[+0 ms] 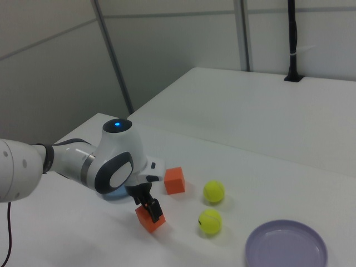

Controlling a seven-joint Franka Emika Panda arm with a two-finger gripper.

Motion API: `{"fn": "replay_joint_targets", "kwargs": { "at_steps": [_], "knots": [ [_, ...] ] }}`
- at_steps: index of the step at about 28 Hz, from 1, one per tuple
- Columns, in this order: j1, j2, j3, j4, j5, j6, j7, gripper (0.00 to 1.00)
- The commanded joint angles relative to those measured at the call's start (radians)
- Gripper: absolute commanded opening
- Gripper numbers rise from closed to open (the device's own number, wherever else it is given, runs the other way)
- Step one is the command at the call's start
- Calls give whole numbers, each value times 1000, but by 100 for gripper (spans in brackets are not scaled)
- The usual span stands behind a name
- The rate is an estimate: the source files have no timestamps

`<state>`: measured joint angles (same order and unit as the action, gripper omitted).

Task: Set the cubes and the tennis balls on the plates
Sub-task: 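Lower the gripper and grasp the orange cube, then carry the orange cube over the blue plate and lower it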

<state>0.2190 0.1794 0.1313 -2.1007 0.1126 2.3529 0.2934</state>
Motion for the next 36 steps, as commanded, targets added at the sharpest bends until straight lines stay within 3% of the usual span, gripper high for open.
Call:
{"fn": "replay_joint_targets", "kwargs": {
  "at_steps": [1, 10, 13, 16, 19, 28, 36],
  "knots": [
    [8, 29, -1, -12, -10, 55, 20, 100],
    [11, 54, -1, -9, -11, 85, 20, 100],
    [11, 54, -1, -5, -11, 85, 21, 69],
    [11, 54, -1, -1, -11, 85, 35, 22],
    [13, 48, 7, 8, -11, 83, 35, 1],
    [16, 11, 30, 82, -13, 71, 36, 0],
    [29, 52, 112, 223, -22, 74, 108, 0]
  ]
}}
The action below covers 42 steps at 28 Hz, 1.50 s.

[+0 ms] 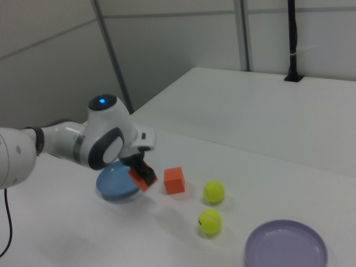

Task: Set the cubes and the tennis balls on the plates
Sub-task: 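Carry the orange cube over the blue plate and lower it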

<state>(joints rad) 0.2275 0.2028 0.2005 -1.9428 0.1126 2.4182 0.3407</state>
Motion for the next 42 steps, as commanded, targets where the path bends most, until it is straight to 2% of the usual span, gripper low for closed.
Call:
{"fn": "replay_joint_targets", "kwargs": {
  "at_steps": [1, 2, 3, 6, 7, 12, 17, 27, 31, 32, 33, 34, 35, 42],
  "knots": [
    [30, 38, 48, 80, -31, 9, 69, 0],
    [39, 49, 49, 91, -46, 10, 80, 0],
    [61, 70, 51, 116, -88, 12, 118, 0],
    [87, 107, 51, 153, -161, 13, 194, 0],
    [99, 134, 54, 182, -206, 15, 237, 0],
    [125, 210, 80, 245, -287, 13, 313, 0],
    [141, 239, 106, 254, -323, 16, 348, 0],
    [167, 283, 114, 255, -364, 18, 394, 0],
    [168, 297, 115, 255, -398, 18, 425, 0],
    [167, 299, 114, 255, -402, 18, 429, 3],
    [167, 299, 114, 255, -406, 19, 429, 11],
    [168, 302, 115, 255, -406, 19, 432, 79],
    [167, 306, 115, 254, -409, 19, 432, 100],
    [167, 306, 115, 255, -403, 19, 439, 100]
  ]
}}
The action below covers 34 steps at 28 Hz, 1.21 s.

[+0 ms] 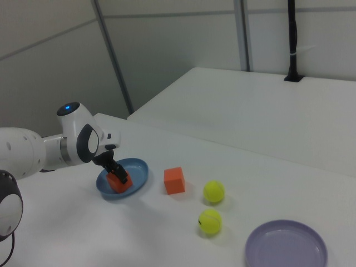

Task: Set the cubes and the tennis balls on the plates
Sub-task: 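Carry the orange cube over the blue plate and lower it, then open the gripper to release the cube and lift away, then lower the gripper onto the second orange cube and grasp it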

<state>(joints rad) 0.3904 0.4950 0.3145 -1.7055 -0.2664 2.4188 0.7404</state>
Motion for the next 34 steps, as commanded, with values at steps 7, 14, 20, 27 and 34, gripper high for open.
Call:
{"fn": "replay_joint_targets", "kwargs": {
  "at_steps": [7, 14, 20, 27, 34],
  "knots": [
    [-7, 10, -2, 76, -11, 14, 115, 100],
    [-73, 4, -9, 106, -16, 11, 116, 100],
    [-120, -6, -31, 112, -4, 8, 123, 100],
    [-125, -13, -103, 113, 39, 5, 122, 100],
    [-134, -46, -129, 113, 75, -145, -106, 100]
  ]
}}
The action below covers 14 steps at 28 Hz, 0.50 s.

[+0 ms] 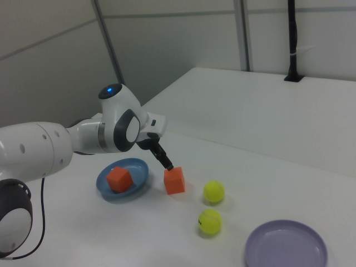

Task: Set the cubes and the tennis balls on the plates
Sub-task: 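Lower the gripper onto the second orange cube and grasp it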

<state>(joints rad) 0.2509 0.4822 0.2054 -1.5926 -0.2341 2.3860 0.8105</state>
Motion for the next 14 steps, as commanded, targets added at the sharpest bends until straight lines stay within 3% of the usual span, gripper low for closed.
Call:
{"fn": "replay_joint_targets", "kwargs": {
  "at_steps": [1, 4, 8, 14],
  "knots": [
    [2, -31, -20, 0, 51, -125, -232, 100],
    [-9, -30, -26, 28, 113, -133, -434, 100],
    [-9, -28, -54, 43, 160, -134, -595, 100],
    [-13, -20, -61, 45, 165, -142, -849, 100]
  ]
}}
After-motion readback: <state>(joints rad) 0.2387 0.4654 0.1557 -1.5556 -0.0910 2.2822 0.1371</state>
